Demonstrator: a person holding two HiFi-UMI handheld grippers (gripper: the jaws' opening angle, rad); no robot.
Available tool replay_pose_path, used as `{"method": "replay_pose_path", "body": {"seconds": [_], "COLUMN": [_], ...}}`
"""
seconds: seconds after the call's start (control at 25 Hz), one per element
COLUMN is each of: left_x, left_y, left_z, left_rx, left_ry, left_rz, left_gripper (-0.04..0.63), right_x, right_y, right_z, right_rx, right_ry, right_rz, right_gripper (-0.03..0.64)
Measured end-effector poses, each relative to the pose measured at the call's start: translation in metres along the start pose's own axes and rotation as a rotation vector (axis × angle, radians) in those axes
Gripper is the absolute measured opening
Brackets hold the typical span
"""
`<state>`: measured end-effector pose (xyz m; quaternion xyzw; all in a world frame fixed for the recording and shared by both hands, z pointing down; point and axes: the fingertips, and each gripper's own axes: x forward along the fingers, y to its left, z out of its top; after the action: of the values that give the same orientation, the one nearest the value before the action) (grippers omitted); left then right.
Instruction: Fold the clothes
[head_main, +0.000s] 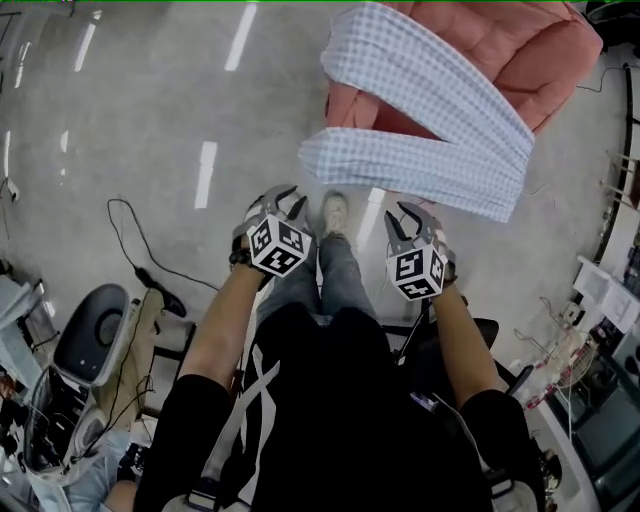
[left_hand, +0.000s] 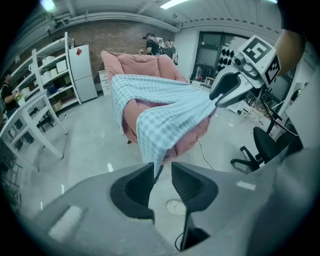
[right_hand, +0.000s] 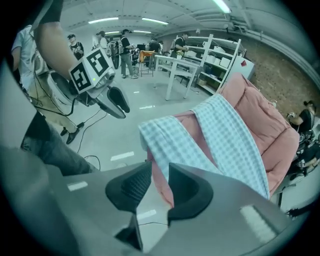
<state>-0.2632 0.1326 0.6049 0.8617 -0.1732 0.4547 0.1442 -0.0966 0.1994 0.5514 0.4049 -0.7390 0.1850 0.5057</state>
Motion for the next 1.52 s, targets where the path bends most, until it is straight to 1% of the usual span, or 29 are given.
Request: {"method": "replay_pose_path", "body": {"seconds": [0.12, 0.2, 0.32, 0.4, 0.56, 0.64, 0.76, 0.84, 0.92, 0.96, 1.04, 1.08, 1.16, 1.24, 1.28, 1.32, 1.4, 1.52], "left_x": [0.024, 0.04, 0.063, 0.079, 0.104, 0.11, 0.119, 0.125, 0.131, 0.135, 0.143, 0.146, 0.151, 0.15, 0.149, 0.147, 0.138, 0.098], "left_y": [0.0, -0.005, -0.013, -0.014, -0.002, 0.002, 0.005, 0.005, 0.006, 0.007, 0.009, 0.011, 0.017, 0.025, 0.03, 0.035, 0.043, 0.051], "left_z": [-0.008, -0.01, -0.009, -0.013, -0.033, -0.038, -0.04, -0.042, -0.044, -0.045, -0.044, -0.043, -0.041, -0.04, -0.042, -0.045, -0.053, -0.06], "left_rx": [0.018, 0.034, 0.056, 0.045, -0.001, 0.001, 0.01, 0.012, 0.012, 0.012, 0.004, -0.006, -0.032, -0.058, -0.072, -0.082, -0.086, -0.053], "left_ry": [-0.001, -0.01, -0.027, -0.029, -0.031, -0.033, -0.034, -0.033, -0.032, -0.033, -0.036, -0.039, -0.045, -0.048, -0.046, -0.042, -0.028, -0.025], "left_rz": [0.024, 0.042, 0.095, 0.128, 0.164, 0.18, 0.209, 0.23, 0.26, 0.273, 0.291, 0.298, 0.316, 0.343, 0.357, 0.366, 0.368, 0.358], "left_gripper": [0.114, 0.114, 0.118, 0.128, 0.147, 0.154, 0.161, 0.167, 0.167, 0.168, 0.167, 0.167, 0.167, 0.135, 0.068, 0.027, 0.013, 0.011], "right_x": [0.012, 0.02, 0.028, 0.037, 0.065, 0.073, 0.085, 0.093, 0.099, 0.1, 0.096, 0.092, 0.081, 0.069, 0.064, 0.059, 0.05, 0.025], "right_y": [-0.005, -0.012, -0.03, -0.042, -0.046, -0.044, -0.048, -0.053, -0.058, -0.061, -0.068, -0.07, -0.075, -0.079, -0.082, -0.085, -0.091, -0.098], "right_z": [-0.021, -0.04, -0.07, -0.085, -0.092, -0.091, -0.099, -0.106, -0.111, -0.111, -0.108, -0.105, -0.098, -0.091, -0.088, -0.083, -0.074, -0.055], "right_rx": [-0.027, -0.058, -0.117, -0.155, -0.231, -0.263, -0.362, -0.408, -0.412, -0.408, -0.389, -0.373, -0.338, -0.309, -0.299, -0.291, -0.284, -0.269], "right_ry": [0.012, 0.02, 0.025, 0.027, 0.036, 0.05, 0.078, 0.093, 0.092, 0.085, 0.061, 0.046, 0.019, -0.003, -0.013, -0.021, -0.031, -0.037], "right_rz": [-0.058, -0.118, -0.224, -0.275, -0.318, -0.329, -0.361, -0.386, -0.404, -0.416, -0.439, -0.444, -0.444, -0.441, -0.443, -0.448, -0.461, -0.491], "right_gripper": [0.115, 0.115, 0.117, 0.118, 0.135, 0.138, 0.185, 0.198, 0.192, 0.165, 0.048, 0.025, 0.015, 0.015, 0.015, 0.015, 0.015, 0.015]}}
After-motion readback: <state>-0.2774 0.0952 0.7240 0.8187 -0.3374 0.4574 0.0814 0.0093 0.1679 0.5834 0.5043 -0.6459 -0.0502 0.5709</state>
